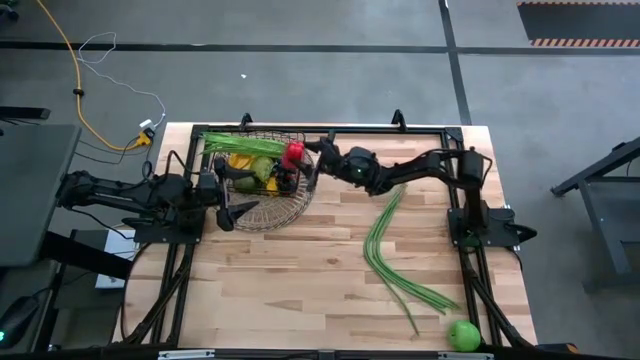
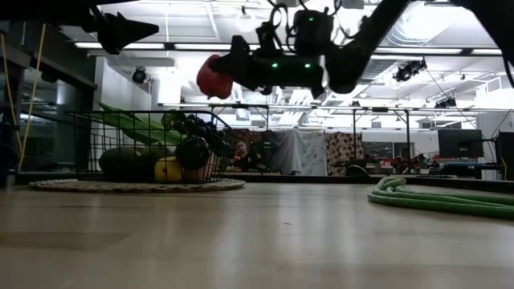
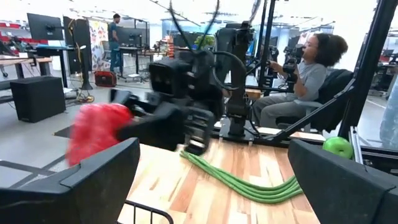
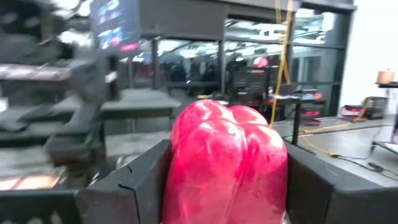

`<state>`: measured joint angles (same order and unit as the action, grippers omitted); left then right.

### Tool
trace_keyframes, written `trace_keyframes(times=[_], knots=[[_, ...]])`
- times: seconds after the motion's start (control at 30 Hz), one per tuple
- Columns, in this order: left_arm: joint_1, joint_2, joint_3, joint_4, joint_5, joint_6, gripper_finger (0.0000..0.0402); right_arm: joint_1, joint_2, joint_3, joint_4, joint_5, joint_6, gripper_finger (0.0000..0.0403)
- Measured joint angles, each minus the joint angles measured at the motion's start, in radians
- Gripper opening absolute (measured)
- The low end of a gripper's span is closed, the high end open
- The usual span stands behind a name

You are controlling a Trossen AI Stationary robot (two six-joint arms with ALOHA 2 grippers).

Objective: Build produce basket
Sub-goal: Put the red chili pepper into the wire basket

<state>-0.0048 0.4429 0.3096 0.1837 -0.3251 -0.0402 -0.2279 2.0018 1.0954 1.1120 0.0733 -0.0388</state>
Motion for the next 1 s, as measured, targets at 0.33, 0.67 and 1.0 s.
trace_keyframes(times=[0.33, 0.67, 1.0], knots=[[0.000, 0.031, 0.000, 0.000, -0.002, 0.006, 0.0400, -0.038, 0.115, 0.232, -0.300, 0.008, 0.106, 0.0249], [0.000, 0.030, 0.001, -0.014, -0.030, -0.012, 0.0400, -0.074, 0.115, 0.315, -0.516, 0.050, 0.105, 0.0252], [-0.001, 0.030, 0.001, -0.031, -0.030, -0.036, 0.0400, -0.094, 0.115, 0.315, -0.522, 0.031, 0.083, 0.0252]])
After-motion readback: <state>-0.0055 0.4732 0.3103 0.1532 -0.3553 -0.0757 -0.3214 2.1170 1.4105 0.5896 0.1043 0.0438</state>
